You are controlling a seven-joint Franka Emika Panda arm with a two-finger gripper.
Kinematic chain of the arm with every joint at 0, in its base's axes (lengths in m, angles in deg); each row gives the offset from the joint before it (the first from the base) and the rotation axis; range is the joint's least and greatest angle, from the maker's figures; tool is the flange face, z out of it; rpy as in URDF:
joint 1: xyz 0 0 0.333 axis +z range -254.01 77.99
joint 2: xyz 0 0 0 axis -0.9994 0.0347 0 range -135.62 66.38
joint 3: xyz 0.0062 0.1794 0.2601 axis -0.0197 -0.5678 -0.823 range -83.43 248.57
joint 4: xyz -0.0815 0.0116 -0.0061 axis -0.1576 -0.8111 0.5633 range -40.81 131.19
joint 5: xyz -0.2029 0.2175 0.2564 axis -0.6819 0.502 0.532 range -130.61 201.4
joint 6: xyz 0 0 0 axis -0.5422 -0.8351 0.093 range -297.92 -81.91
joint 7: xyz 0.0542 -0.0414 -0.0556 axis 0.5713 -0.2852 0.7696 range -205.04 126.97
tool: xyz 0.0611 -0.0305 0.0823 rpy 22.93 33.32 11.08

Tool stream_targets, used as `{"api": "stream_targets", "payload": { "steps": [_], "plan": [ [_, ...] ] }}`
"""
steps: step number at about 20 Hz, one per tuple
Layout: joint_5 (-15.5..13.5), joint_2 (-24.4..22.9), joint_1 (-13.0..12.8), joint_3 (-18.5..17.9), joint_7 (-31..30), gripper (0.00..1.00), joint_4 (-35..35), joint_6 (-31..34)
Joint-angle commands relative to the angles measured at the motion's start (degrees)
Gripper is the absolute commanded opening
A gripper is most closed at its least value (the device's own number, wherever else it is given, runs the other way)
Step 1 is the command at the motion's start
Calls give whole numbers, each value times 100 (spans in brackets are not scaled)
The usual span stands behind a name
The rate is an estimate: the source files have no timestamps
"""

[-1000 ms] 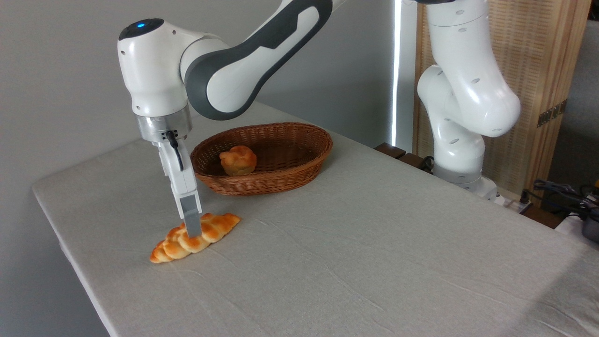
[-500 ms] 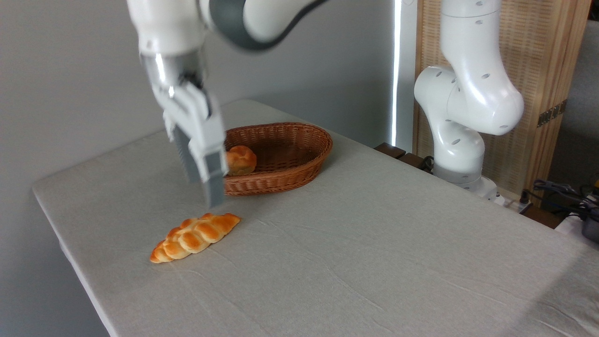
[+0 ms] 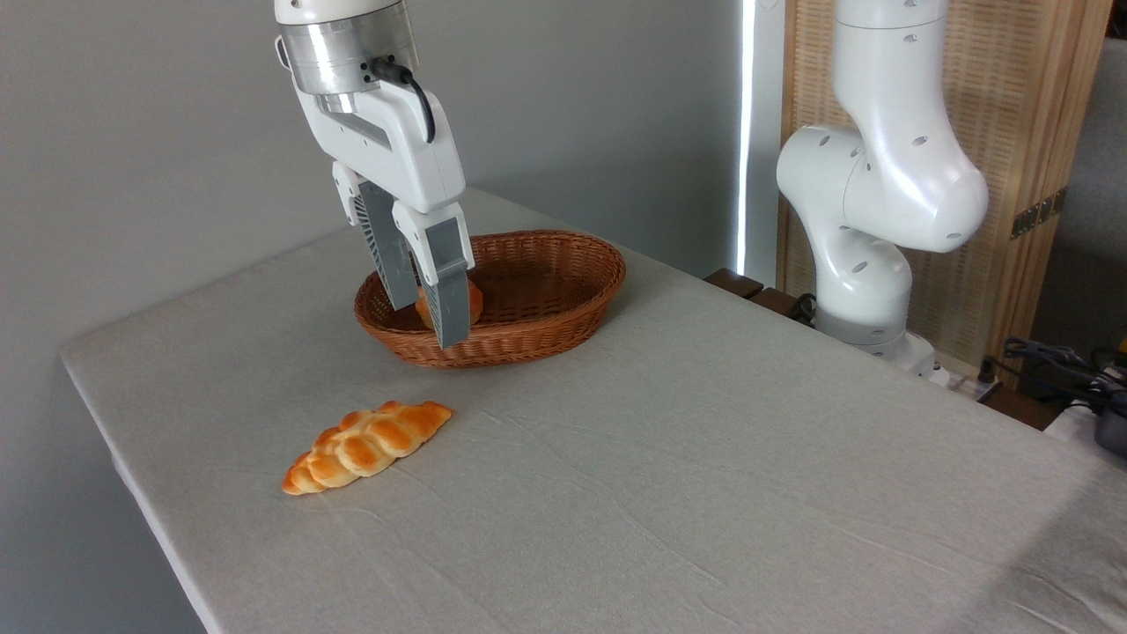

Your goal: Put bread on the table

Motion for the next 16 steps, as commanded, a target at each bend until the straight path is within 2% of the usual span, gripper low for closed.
{"api": "stream_targets", "payload": {
  "steps": [1, 3, 7, 16],
  "plan": [
    [70, 35, 41, -63, -55, 100, -238, 119],
    [9, -26, 41, -273, -20, 100, -247, 119],
    [-18, -53, 41, -405, -2, 100, -256, 119],
    [-53, -70, 41, -406, 33, 100, -247, 119]
  ]
}}
